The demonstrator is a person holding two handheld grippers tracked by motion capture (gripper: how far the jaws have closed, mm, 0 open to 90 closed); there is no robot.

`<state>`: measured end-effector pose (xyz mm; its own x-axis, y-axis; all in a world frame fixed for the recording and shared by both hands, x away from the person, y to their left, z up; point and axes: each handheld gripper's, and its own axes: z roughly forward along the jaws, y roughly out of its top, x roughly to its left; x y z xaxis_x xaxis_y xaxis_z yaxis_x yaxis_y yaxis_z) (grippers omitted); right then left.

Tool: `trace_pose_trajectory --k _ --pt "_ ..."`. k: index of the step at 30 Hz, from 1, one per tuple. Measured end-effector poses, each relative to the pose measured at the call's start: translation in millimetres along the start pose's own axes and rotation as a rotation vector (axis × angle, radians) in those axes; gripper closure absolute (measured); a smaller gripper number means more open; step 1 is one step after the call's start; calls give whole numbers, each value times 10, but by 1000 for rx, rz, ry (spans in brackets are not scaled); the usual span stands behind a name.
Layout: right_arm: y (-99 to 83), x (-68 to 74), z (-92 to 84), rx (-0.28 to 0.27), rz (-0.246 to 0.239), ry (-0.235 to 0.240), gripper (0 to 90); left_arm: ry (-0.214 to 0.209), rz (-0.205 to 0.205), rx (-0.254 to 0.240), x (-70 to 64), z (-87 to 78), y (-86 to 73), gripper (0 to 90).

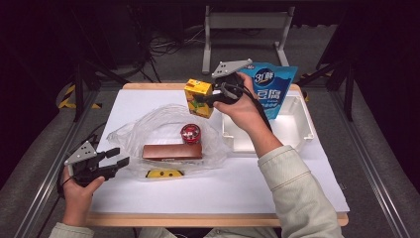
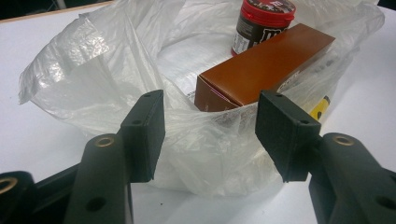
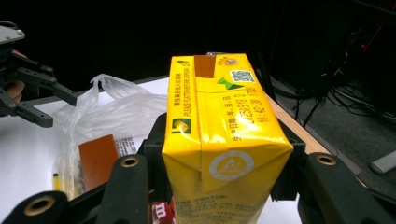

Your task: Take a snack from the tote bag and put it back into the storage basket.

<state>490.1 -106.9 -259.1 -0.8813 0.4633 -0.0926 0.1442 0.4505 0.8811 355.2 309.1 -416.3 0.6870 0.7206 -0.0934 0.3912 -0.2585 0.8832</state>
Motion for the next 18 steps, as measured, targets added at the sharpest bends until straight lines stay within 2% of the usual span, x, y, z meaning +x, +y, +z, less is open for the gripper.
trace_pose_trajectory --k 18 --pt "-212 -271 -376 -14 53 -62 530 6 -3 2 -1 6 1 417"
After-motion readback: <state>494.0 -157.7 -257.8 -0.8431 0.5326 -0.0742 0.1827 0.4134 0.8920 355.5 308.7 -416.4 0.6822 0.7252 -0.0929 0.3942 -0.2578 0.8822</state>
